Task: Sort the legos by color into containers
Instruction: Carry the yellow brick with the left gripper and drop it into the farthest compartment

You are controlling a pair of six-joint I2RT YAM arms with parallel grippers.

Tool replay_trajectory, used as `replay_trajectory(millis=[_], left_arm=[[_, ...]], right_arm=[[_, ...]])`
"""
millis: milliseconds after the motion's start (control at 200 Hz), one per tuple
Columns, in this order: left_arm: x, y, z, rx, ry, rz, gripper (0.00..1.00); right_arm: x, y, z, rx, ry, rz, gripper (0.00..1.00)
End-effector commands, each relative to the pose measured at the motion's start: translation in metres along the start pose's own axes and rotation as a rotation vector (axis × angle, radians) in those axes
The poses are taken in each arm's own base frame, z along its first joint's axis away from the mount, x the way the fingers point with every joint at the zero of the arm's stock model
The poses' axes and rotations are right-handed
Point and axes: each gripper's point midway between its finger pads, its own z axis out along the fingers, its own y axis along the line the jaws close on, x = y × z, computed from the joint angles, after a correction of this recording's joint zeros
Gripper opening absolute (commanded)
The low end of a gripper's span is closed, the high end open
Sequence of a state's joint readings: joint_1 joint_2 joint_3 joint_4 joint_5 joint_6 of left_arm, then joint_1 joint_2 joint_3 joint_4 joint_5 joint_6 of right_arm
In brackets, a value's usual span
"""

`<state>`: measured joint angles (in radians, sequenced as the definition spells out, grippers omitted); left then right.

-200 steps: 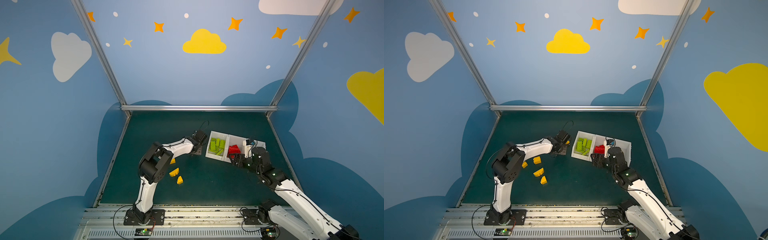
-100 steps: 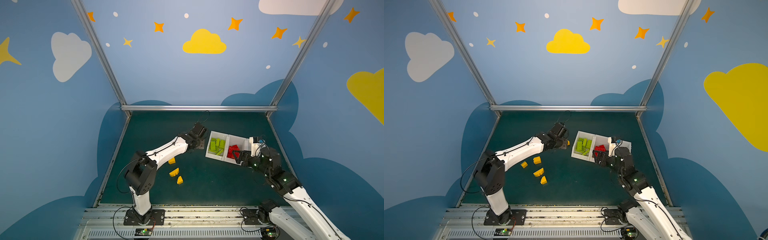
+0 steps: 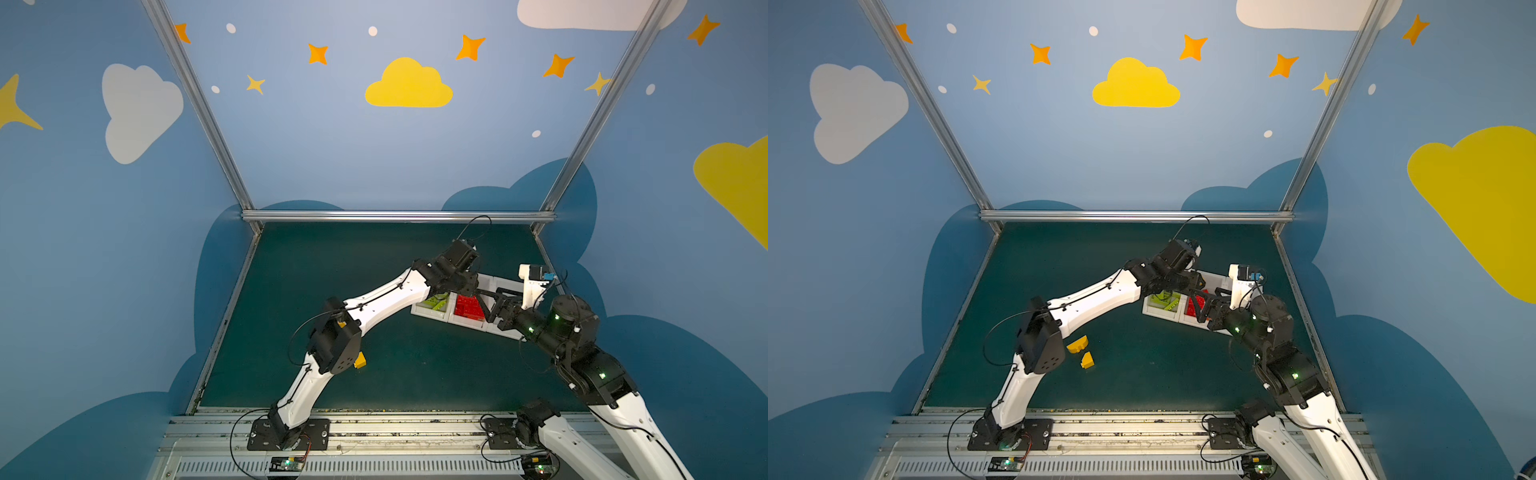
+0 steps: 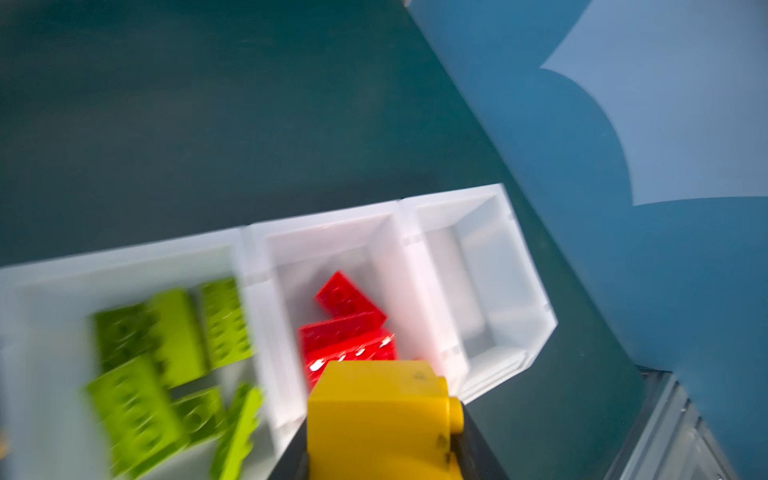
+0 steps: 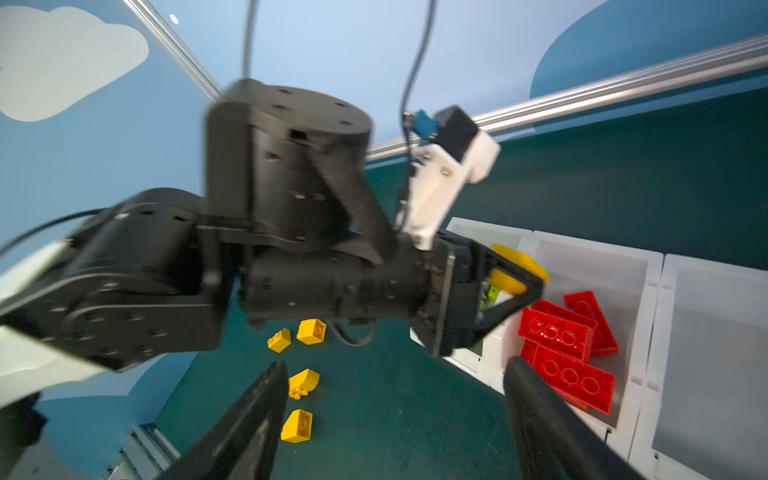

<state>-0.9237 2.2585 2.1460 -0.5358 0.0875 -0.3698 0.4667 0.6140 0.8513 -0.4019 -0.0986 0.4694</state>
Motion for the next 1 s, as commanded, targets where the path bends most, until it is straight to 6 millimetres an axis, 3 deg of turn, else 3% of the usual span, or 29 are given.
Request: replay_trajectory(millis=[0,280,606,991], left_arm=[[0.003,-0.022,0.015,0.087,0.049,-0.008,0.41],[0.005,-0.055,0.057,0.233,0.077,-0.043,0.42],[0.02,-0.061,0.092,0.31,0.1,-0.156,0.44],[0.021,-0.067,0.106,0.353,0.087,-0.204,0.51]], right_arm=[[-0.013,0.015,-0.009,-0.054,-0.03,-0.006,0.79],[-0.014,0.018,-0.009,-0.07,-0.025,-0.012,0.79],[-0.01,0.016,-0.005,-0.069,-0.015,-0.004,0.79],[-0.007,0.013,-0.006,-0.056,-0.006,-0.004,0.79]])
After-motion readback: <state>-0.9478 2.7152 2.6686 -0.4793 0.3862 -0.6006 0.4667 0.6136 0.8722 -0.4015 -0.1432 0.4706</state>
